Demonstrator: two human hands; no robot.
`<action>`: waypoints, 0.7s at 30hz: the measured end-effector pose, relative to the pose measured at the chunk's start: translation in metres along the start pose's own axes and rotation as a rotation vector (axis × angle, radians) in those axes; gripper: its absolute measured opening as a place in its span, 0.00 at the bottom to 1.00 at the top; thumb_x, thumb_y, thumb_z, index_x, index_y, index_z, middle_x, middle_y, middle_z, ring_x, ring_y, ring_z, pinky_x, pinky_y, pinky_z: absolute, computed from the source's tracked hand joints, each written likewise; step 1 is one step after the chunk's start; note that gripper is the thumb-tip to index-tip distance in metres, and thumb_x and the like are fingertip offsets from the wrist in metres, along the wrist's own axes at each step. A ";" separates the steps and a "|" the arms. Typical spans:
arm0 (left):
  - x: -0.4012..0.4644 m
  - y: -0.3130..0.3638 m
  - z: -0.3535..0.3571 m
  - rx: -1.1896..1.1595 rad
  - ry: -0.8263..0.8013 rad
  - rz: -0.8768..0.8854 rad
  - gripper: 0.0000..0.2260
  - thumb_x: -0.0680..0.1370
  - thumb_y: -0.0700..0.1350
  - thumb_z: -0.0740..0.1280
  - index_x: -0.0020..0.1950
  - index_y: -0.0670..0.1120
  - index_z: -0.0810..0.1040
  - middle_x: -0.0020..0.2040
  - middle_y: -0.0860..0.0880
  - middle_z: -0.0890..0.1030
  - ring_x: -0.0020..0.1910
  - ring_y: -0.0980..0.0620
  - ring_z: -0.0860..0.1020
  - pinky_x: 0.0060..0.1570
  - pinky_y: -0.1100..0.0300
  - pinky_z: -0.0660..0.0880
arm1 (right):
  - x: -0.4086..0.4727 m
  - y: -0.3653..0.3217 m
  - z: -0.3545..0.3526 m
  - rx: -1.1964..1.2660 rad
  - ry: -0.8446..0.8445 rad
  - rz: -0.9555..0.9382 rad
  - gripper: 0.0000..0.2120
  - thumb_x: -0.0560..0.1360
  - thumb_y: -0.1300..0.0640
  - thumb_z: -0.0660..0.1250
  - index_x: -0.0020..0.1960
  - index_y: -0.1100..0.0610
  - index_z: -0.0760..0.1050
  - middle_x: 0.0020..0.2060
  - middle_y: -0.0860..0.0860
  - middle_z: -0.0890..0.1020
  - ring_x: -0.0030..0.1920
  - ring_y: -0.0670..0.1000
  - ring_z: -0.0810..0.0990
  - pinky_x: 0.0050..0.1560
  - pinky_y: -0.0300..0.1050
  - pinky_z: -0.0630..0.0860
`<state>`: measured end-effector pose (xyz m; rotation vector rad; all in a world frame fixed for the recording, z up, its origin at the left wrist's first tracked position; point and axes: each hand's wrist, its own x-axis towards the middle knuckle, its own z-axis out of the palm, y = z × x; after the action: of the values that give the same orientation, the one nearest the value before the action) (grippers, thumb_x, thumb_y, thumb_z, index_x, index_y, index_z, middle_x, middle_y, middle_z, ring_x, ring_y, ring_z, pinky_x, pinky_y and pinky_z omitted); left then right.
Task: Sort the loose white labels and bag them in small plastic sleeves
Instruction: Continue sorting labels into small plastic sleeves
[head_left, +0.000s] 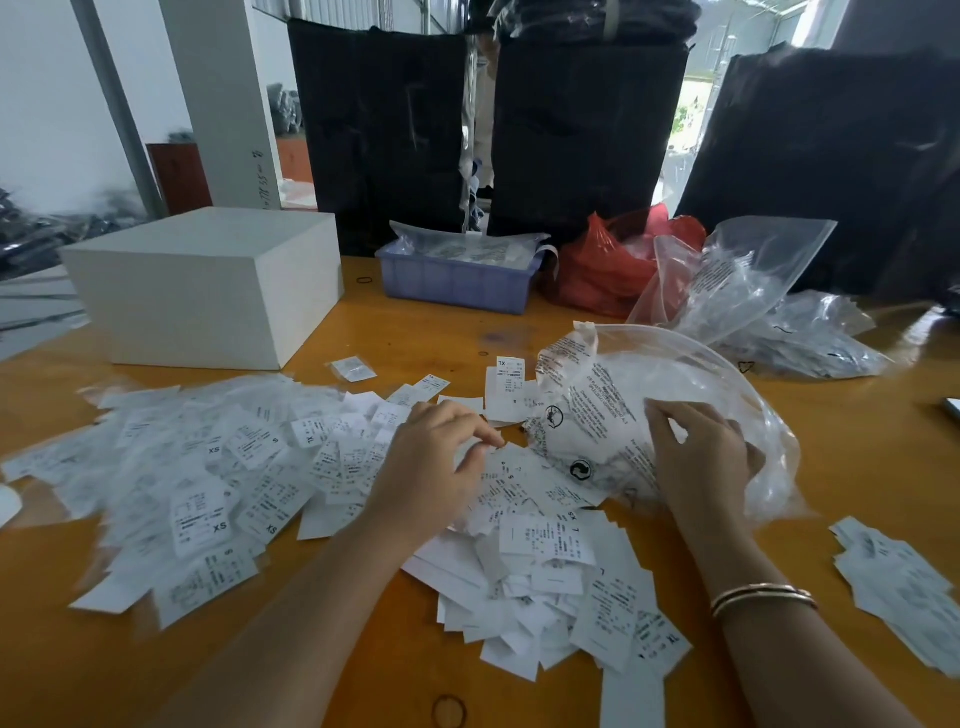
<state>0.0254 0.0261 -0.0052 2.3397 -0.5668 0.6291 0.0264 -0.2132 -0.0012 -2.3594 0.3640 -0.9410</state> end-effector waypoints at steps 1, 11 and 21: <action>0.000 0.002 0.000 -0.050 -0.019 0.003 0.06 0.77 0.41 0.66 0.52 0.49 0.81 0.52 0.54 0.79 0.56 0.55 0.71 0.57 0.58 0.70 | -0.002 -0.004 -0.001 0.045 0.023 -0.073 0.07 0.77 0.53 0.66 0.51 0.51 0.82 0.50 0.49 0.82 0.54 0.52 0.75 0.50 0.46 0.54; -0.002 0.011 -0.003 -0.309 -0.191 -0.034 0.15 0.69 0.64 0.63 0.55 0.66 0.75 0.53 0.69 0.74 0.57 0.71 0.68 0.51 0.74 0.62 | -0.037 -0.053 -0.002 0.460 -0.478 -0.442 0.07 0.73 0.55 0.69 0.46 0.43 0.77 0.36 0.40 0.81 0.41 0.41 0.78 0.54 0.46 0.70; 0.002 0.008 -0.005 -0.618 0.109 -0.214 0.03 0.77 0.42 0.67 0.44 0.48 0.79 0.41 0.55 0.84 0.39 0.61 0.80 0.38 0.71 0.75 | -0.030 -0.044 -0.003 -0.017 -0.963 -0.650 0.14 0.68 0.37 0.69 0.50 0.37 0.70 0.49 0.35 0.68 0.51 0.26 0.59 0.52 0.22 0.47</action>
<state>0.0214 0.0238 0.0034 1.7416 -0.3828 0.4033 0.0044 -0.1658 0.0106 -2.6532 -0.7989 0.0594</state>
